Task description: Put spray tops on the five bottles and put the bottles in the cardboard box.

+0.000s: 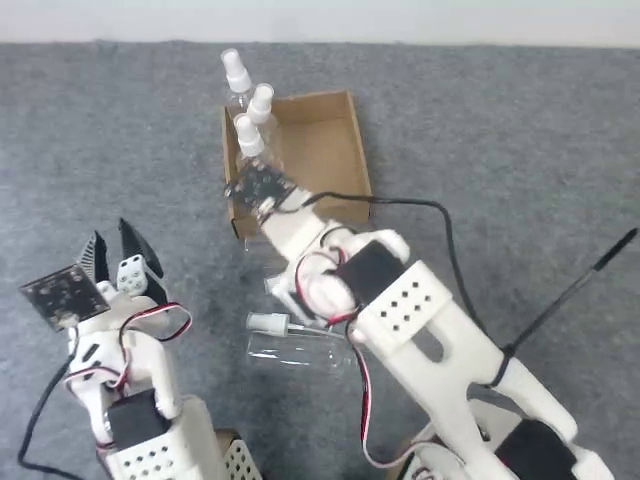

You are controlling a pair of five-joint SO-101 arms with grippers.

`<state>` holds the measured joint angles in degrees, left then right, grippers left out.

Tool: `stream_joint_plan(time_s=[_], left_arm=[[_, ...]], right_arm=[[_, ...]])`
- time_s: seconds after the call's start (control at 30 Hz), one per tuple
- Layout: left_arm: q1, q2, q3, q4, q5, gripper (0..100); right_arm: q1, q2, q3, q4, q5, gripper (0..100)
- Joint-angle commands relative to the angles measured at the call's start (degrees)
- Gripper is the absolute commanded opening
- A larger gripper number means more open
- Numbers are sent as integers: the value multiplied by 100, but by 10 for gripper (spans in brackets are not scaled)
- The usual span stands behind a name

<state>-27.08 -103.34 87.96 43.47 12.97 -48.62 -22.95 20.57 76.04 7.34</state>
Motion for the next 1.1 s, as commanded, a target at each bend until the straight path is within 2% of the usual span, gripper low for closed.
stream_joint_plan(time_s=[0.0,0.2,0.43,0.63,0.87,1.07], left_arm=[[-35,-105,-75,-185,114,113],[-422,-105,-101,-246,273,113],[-431,-105,-75,-334,343,113],[-431,-105,-75,-334,334,113],[-431,-105,-75,-334,325,113],[-431,-105,-75,-334,325,113]], right_arm=[[-303,-409,-396,374,-26,288],[-901,-347,-352,681,-35,288],[-1745,-338,791,-180,-35,288],[-1771,-224,1310,-980,-26,286],[-1763,954,1319,-1596,343,286],[-1631,1411,1196,-1692,378,286]])
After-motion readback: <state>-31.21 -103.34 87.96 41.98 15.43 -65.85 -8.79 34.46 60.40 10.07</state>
